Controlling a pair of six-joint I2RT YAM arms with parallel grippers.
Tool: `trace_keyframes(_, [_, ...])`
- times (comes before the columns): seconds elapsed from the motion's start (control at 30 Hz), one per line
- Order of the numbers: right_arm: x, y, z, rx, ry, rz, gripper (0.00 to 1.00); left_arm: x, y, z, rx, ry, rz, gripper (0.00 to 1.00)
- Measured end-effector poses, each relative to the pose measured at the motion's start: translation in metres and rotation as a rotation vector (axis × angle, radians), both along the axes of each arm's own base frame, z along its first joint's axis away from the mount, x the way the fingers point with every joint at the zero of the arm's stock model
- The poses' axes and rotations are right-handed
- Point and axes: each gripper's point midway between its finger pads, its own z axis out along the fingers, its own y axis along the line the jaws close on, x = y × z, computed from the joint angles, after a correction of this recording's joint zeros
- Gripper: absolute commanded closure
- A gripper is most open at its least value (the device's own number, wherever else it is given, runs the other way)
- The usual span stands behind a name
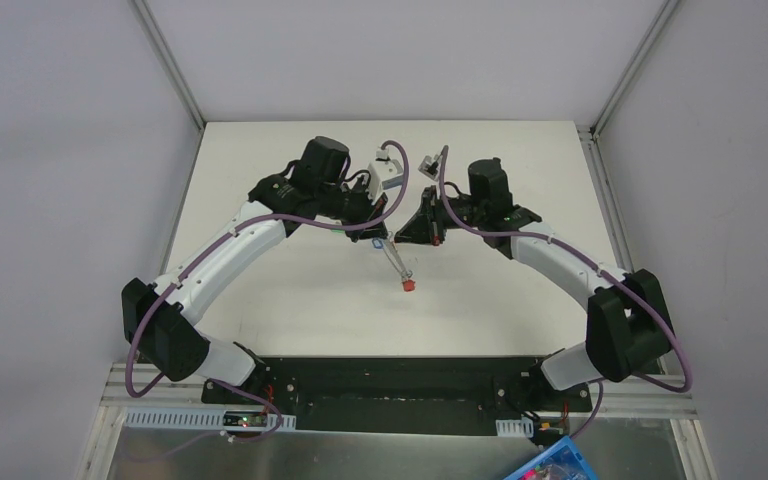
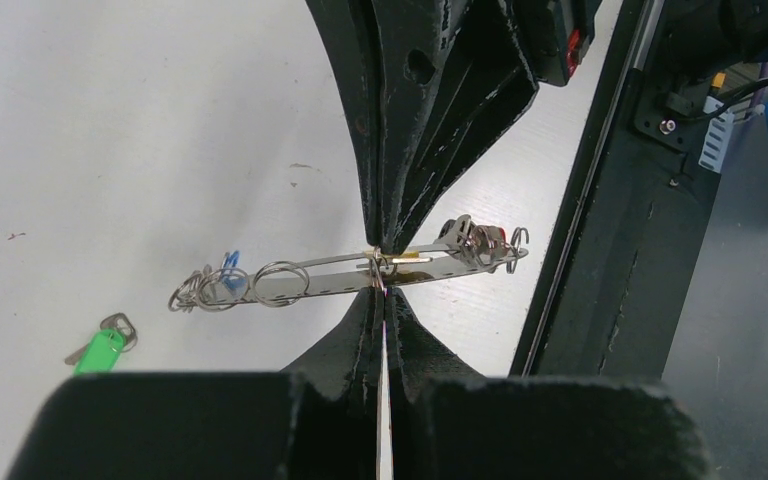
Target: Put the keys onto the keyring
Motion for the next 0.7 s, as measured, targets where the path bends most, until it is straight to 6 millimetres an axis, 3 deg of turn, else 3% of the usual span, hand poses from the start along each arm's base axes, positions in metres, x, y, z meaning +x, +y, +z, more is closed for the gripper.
trace_keyframes(0.4, [-0.003, -0.005, -0.005, -0.014, -0.032, 0.012, 0.58, -0.009, -0.002, -0.008, -0.009, 0.023, -0.047, 1.0])
trace_keyframes(0.53, [-0.01, -0.011, 0.004, -0.014, -0.098, 0.031, 0.52, -0.012, -0.006, -0.003, -0.037, 0.021, -0.074, 1.0])
trace_keyframes(0.7, [-0.024, -0.019, 0.017, -0.007, -0.176, 0.074, 0.54, -0.017, -0.013, 0.006, -0.089, 0.027, -0.107, 1.0])
